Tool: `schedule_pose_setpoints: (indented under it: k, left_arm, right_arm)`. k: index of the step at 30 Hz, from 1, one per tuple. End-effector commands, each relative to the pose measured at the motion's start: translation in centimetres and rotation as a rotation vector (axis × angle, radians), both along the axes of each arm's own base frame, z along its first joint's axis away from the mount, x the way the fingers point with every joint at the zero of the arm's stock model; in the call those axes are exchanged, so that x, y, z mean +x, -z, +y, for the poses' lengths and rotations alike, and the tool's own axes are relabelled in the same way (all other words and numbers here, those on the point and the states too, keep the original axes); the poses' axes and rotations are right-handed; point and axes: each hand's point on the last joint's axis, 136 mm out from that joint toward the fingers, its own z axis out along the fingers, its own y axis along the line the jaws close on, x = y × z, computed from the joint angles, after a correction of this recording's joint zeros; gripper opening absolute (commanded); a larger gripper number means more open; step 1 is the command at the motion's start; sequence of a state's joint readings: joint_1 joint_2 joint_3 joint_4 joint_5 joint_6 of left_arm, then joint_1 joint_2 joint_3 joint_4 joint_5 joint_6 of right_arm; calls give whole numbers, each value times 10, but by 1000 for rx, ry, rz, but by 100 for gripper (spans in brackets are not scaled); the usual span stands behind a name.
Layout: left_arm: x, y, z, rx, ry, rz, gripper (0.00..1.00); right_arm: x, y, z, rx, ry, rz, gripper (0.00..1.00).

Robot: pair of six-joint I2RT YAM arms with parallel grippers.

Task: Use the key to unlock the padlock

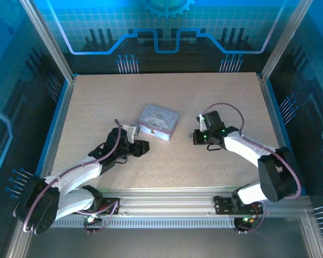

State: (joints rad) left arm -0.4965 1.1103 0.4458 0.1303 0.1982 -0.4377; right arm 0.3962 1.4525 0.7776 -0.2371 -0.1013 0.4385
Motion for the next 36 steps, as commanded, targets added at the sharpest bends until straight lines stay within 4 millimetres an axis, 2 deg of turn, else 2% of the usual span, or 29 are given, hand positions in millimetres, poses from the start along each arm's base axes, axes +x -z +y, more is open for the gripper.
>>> schedule_pose_setpoints:
  k: [1,5,7,11,15,19,21,23,27,29,31,34,36]
  left_arm:
    - [1,1,-4,37,-4,3,38]
    - [-1,4,1,78,-15,2,41]
    - [-2,5,7,116,-22,-4,42]
    - [-1,-1,18,176,-38,-34,44]
    - [4,-9,26,192,-59,-56,46]
    - [14,-22,40,205,-86,-64,50]
    - [22,-30,52,240,-108,-82,55]
    - [33,-43,69,292,-152,-116,69]
    - [52,-60,102,361,-249,-160,98]
    - [61,-65,121,348,-318,-170,99]
    - [67,-64,142,368,-383,-197,99]
    - [74,-62,174,410,-487,-273,99]
    - [74,-55,180,479,-464,-376,99]
  right_arm:
    - [10,-2,24,146,-30,43,0]
    - [27,18,18,192,24,85,0]
    - [31,29,12,193,49,114,4]
    - [31,40,3,154,77,138,22]
    - [28,33,-9,100,110,110,43]
    - [25,1,-27,36,137,21,61]
    - [24,-17,-39,-12,155,-37,73]
    - [23,-46,-55,-59,176,-129,83]
    - [20,-90,-96,-163,258,-296,92]
    - [18,-105,-123,-232,327,-369,100]
    - [18,-113,-144,-281,373,-431,100]
    - [24,-119,-162,-324,364,-556,100]
    - [25,-115,-170,-323,382,-616,100]
